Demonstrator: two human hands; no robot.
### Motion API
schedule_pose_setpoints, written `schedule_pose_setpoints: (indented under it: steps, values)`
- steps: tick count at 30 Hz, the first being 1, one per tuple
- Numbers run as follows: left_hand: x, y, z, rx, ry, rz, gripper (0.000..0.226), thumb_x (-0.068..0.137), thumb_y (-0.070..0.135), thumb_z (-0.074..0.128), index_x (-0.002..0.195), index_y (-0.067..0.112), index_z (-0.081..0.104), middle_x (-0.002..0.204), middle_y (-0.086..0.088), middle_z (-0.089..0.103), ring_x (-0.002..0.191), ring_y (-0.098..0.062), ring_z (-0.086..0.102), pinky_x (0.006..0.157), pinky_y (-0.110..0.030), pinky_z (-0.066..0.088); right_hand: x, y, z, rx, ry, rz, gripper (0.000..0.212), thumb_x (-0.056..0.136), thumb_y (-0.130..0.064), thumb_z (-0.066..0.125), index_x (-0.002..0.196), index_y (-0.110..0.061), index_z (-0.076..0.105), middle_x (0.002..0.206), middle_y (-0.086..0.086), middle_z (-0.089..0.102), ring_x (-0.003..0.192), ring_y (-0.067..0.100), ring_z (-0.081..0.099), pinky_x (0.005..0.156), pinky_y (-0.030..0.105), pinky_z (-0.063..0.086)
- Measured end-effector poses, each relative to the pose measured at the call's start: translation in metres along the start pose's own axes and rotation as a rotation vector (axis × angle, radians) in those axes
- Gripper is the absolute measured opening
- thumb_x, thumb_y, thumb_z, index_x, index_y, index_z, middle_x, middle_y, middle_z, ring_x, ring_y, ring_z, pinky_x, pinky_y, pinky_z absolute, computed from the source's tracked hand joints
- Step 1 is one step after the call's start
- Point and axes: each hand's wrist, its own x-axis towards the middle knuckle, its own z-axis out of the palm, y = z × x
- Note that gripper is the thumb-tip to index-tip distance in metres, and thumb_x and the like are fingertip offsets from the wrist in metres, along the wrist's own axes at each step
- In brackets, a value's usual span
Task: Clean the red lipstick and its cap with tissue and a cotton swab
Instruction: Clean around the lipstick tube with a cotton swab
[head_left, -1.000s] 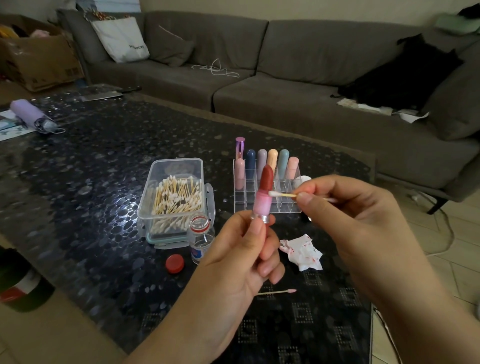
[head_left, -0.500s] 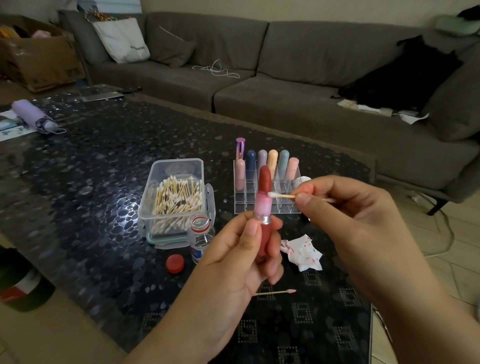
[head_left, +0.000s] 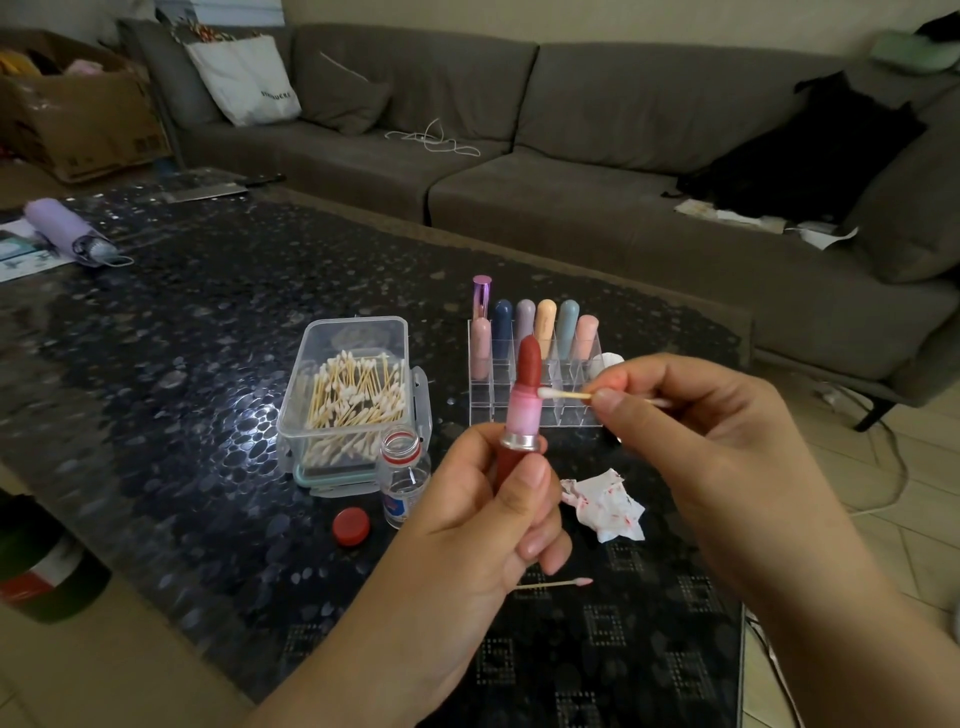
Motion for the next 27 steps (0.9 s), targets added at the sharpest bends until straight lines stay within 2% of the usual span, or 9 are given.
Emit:
schedule_pose_setpoints:
  steps: [3, 9, 13, 18, 23, 27]
  values:
    - [-0.0007, 0.001, -0.0002, -0.018, -0.002, -0.001, 0.014, 0.08, 0.023, 0.057, 0.087, 0.012, 0.051, 0.058, 0.003, 0.038, 0.049, -0.01, 0.036, 0.05, -0.021, 0.041, 0.0012, 0.0022, -0.0003, 0.009, 0.008, 0.0, 0.008, 0.071, -0.025, 0.066, 0.07, -0.02, 0.072, 0.059, 0.006, 0.052, 0.058, 0.016, 0.044, 0.053, 0.016, 0.039]
    - [-0.0012, 0.0027, 0.0008, -0.036, -0.011, -0.008, 0.021, 0.074, 0.03, 0.056, 0.085, 0.013, 0.064, 0.057, 0.002, 0.049, 0.049, -0.01, 0.038, 0.048, -0.022, 0.041, 0.0009, -0.0007, 0.0013, 0.028, -0.002, -0.017, 0.007, 0.072, -0.023, 0.066, 0.068, -0.021, 0.072, 0.058, 0.006, 0.049, 0.057, 0.017, 0.041, 0.051, 0.016, 0.038]
    - [-0.0021, 0.0031, 0.0005, -0.035, -0.033, -0.017, 0.023, 0.08, 0.028, 0.05, 0.084, 0.014, 0.067, 0.059, 0.003, 0.049, 0.051, -0.01, 0.039, 0.049, -0.023, 0.042, 0.0003, -0.0027, 0.0015, 0.027, -0.01, -0.022, 0.007, 0.072, -0.023, 0.066, 0.067, -0.022, 0.072, 0.057, 0.006, 0.049, 0.056, 0.016, 0.042, 0.051, 0.015, 0.038]
    - [-0.0024, 0.0043, 0.0011, -0.098, -0.062, -0.056, 0.024, 0.08, 0.028, 0.049, 0.086, 0.011, 0.065, 0.059, 0.001, 0.045, 0.051, -0.011, 0.038, 0.05, -0.025, 0.042, -0.0003, -0.0014, -0.0002, 0.01, -0.001, -0.01, 0.007, 0.072, -0.025, 0.066, 0.068, -0.023, 0.071, 0.059, 0.008, 0.049, 0.057, 0.017, 0.042, 0.052, 0.015, 0.038]
    - [-0.0021, 0.0038, 0.001, -0.087, -0.039, -0.063, 0.013, 0.08, 0.024, 0.051, 0.086, 0.012, 0.053, 0.057, 0.002, 0.044, 0.049, -0.01, 0.037, 0.049, -0.024, 0.042, 0.0011, 0.0013, -0.001, 0.031, 0.002, 0.003, 0.007, 0.071, -0.024, 0.066, 0.068, -0.022, 0.072, 0.057, 0.003, 0.051, 0.056, 0.014, 0.042, 0.052, 0.015, 0.039]
    - [-0.0024, 0.0033, 0.0003, -0.09, -0.04, -0.06, 0.014, 0.078, 0.025, 0.054, 0.086, 0.013, 0.051, 0.056, 0.002, 0.044, 0.048, -0.01, 0.037, 0.048, -0.024, 0.042, 0.0011, -0.0001, 0.0005, 0.047, -0.01, -0.01, 0.007, 0.071, -0.022, 0.066, 0.067, -0.022, 0.072, 0.055, 0.0, 0.051, 0.054, 0.01, 0.042, 0.05, 0.013, 0.039]
